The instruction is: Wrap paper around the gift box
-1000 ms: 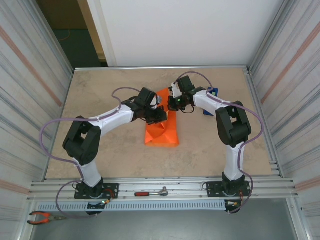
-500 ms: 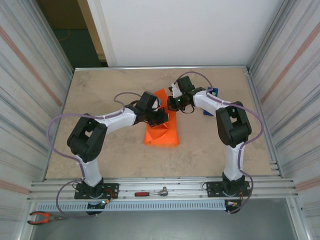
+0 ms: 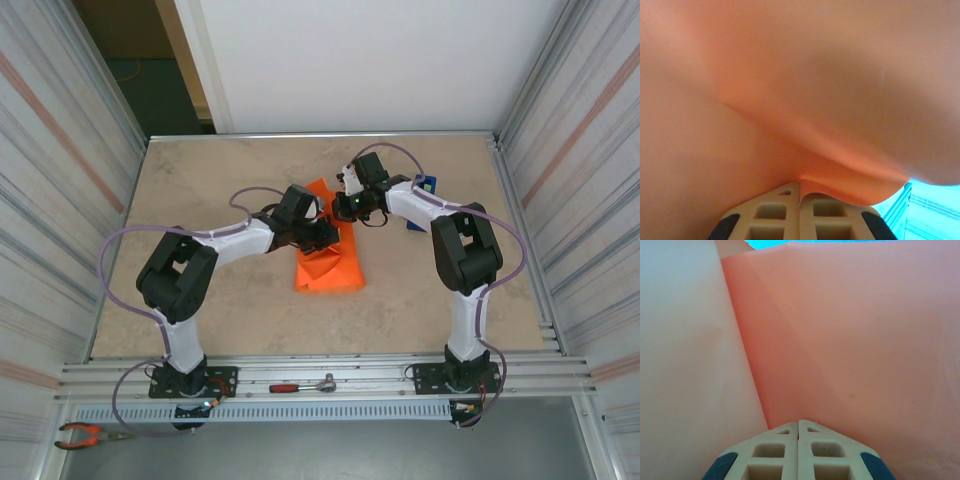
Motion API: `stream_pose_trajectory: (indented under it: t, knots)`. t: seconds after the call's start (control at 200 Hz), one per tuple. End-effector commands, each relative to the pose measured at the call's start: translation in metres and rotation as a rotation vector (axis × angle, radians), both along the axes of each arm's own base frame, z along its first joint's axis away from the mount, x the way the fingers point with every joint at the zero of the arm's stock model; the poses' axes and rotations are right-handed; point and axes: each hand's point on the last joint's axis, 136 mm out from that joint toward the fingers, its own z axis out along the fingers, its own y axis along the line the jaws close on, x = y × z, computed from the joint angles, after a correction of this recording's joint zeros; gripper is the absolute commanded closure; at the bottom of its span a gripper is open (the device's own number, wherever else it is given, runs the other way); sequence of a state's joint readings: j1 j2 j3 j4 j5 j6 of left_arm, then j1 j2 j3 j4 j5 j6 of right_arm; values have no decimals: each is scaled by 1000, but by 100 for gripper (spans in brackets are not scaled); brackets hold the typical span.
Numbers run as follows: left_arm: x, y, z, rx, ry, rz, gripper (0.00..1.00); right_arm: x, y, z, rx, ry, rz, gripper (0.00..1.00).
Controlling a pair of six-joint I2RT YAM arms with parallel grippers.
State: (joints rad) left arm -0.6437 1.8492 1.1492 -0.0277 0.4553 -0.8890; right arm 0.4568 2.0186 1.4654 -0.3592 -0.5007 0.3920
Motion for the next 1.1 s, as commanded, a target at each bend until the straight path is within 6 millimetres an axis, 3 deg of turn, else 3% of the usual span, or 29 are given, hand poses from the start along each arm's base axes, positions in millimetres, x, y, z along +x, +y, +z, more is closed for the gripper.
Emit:
stream_pose_trajectory:
  t: [0.0,0.09,0.185,0.346,0.466,0.611,0.847,1.092]
  knots:
    - [-30,0,-48,79,98,-48,99,-37,-7,-56,-112,178,-4,100]
    - [-34,5,-55,107,116,-39,99,-26,-13,-39,-69,170,-33,100]
    - [-36,8,-61,127,132,-36,100,-9,-23,-9,6,143,-78,100]
    - [-37,9,-67,136,150,-38,100,14,-52,49,122,64,-177,59]
    - [-38,9,-70,141,157,-41,100,18,-69,71,152,25,-224,41]
    - [-39,10,-72,147,158,-45,100,12,-64,67,145,34,-214,30]
    - [-38,10,-71,148,156,-46,100,6,-65,27,49,89,-262,18]
    - [-38,8,-70,146,155,-50,100,-5,-50,-6,3,159,-220,17]
